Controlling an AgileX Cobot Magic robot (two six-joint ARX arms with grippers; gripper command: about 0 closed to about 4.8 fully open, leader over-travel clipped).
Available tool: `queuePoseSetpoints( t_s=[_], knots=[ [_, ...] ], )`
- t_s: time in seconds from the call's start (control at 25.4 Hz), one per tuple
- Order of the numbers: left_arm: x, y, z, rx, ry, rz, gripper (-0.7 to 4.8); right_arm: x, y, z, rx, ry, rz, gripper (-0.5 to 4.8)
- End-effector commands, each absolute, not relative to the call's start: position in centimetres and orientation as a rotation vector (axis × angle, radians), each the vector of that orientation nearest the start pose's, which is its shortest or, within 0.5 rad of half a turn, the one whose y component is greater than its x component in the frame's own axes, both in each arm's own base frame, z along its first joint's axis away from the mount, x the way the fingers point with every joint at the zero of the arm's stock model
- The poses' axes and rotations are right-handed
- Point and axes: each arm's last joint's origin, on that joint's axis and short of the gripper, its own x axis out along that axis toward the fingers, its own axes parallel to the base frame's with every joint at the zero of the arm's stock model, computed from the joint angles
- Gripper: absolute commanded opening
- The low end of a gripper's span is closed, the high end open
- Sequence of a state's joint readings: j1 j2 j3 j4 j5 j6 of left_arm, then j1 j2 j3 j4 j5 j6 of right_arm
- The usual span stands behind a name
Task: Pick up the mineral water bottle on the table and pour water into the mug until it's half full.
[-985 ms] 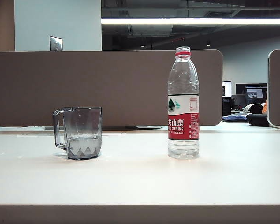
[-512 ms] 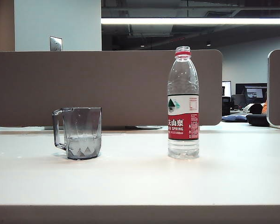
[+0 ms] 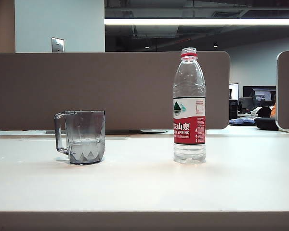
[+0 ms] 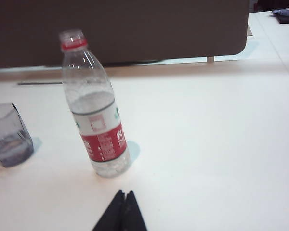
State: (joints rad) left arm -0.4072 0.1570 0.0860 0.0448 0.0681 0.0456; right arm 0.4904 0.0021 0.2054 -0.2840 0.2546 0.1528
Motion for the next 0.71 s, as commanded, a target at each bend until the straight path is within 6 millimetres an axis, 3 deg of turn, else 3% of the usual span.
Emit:
queuePoseSetpoints(
  t_s=[0.04,0.24,0.51,0.71],
  knots=[
    [9.7,-4.4,17.8,-0.004,-0.04,-0.477,-0.05,8.0,3.4,19.0,0.103,0.06,0.227,-0.05],
    [9.6,-4.2,16.9,0.043,-0.031,-0.449,-0.05,8.7,3.8,16.4,0.033,0.071,0.223,-0.05],
    [9.4,-2.7,16.9,0.051,-0.052,-0.322,-0.06,8.9,3.7,15.8,-0.074,0.052,0.251,-0.04],
    [9.7,-0.8,17.1,0.055,-0.066,-0.219,-0.05,9.5,2.2,16.0,-0.119,0.033,0.172,-0.04]
  ],
)
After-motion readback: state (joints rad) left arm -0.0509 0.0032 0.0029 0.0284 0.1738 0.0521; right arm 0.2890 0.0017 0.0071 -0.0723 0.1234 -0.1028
